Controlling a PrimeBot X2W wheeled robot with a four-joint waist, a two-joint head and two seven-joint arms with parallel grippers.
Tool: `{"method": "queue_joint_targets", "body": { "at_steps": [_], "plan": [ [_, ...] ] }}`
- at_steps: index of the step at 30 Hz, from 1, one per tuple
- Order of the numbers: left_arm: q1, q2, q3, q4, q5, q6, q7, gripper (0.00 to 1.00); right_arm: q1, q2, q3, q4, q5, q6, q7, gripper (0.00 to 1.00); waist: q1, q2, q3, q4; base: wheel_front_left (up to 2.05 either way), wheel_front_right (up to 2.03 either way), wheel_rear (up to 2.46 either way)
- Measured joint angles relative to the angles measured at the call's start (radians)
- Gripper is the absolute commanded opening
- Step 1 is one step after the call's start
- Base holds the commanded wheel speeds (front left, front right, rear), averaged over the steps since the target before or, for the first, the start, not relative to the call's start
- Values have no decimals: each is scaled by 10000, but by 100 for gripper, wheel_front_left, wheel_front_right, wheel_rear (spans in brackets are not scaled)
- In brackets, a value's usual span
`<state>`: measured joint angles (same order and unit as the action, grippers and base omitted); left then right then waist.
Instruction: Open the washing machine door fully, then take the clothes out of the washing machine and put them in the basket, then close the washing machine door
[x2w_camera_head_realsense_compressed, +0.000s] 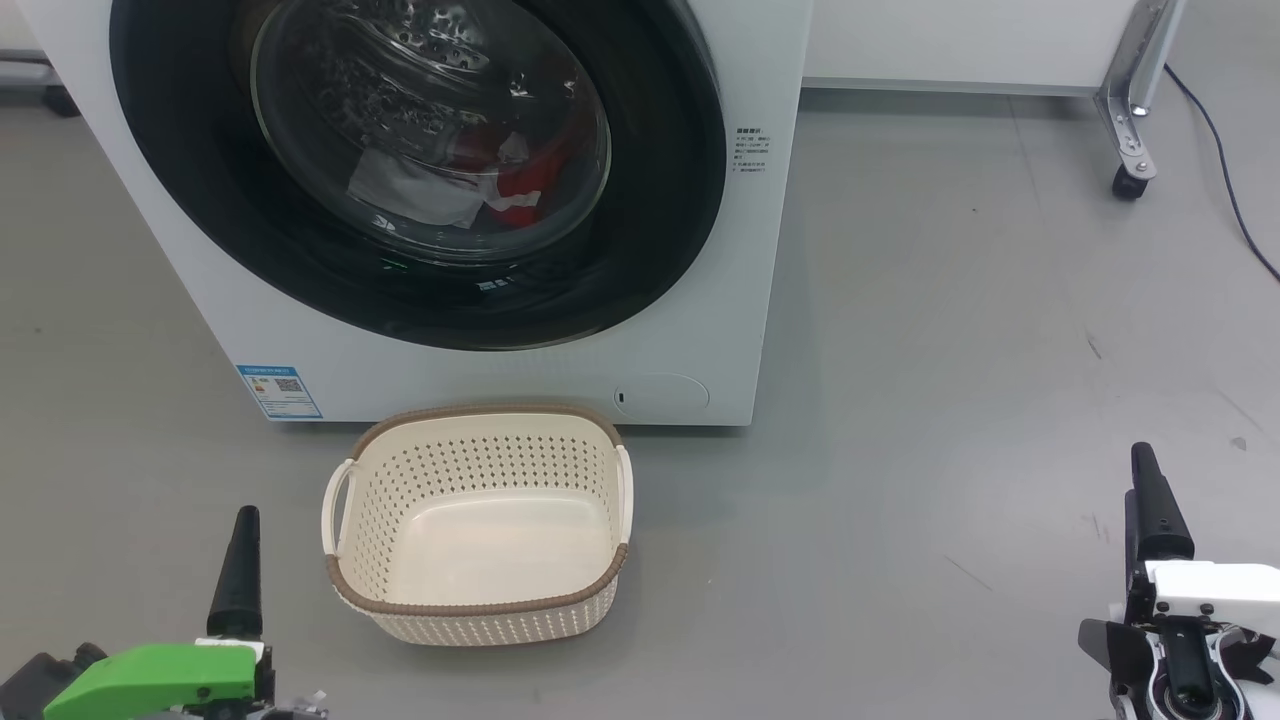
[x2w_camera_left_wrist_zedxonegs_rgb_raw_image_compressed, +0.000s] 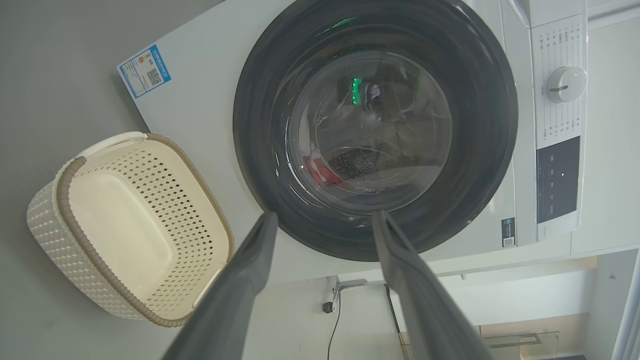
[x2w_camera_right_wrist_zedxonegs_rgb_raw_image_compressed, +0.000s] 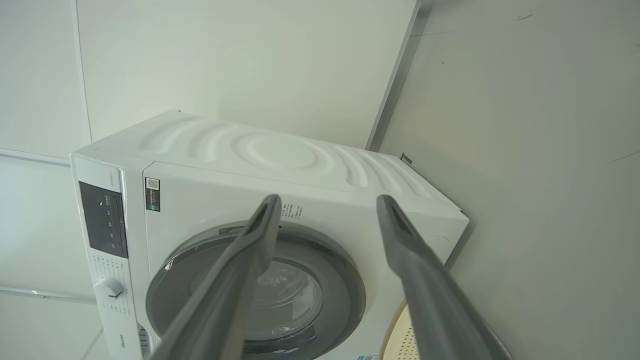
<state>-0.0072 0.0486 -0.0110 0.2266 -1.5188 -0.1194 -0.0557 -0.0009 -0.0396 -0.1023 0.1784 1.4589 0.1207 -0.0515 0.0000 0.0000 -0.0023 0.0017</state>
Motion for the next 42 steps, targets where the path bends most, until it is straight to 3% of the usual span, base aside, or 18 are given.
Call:
{"method": "queue_joint_targets", "body": {
  "at_steps": [16, 24, 27, 42],
  "plan": [
    [-36, -17, 35, -765, 1436, -2, -489, 100, 1, 2, -217, -780, -1519, 2, -454, 100, 0, 0, -21, 15, 0, 0, 0],
    [-36, -19, -173, -1034, 2836, -4, -706, 100, 4, 4, -119, -1099, -2424, 0, -702, 100, 0, 0, -23, 49, 0, 0, 0],
    [-34, -21, -305, -1074, 3816, -4, -834, 100, 46, 4, -48, -1195, -2989, -8, -842, 100, 0, 0, -25, 66, 0, 0, 0],
    [-20, -2, -1022, -1078, 6832, -4, -1233, 100, 243, 2, 309, -1363, -5246, -362, -1231, 100, 0, 0, -8, 95, 0, 0, 0]
  ]
}}
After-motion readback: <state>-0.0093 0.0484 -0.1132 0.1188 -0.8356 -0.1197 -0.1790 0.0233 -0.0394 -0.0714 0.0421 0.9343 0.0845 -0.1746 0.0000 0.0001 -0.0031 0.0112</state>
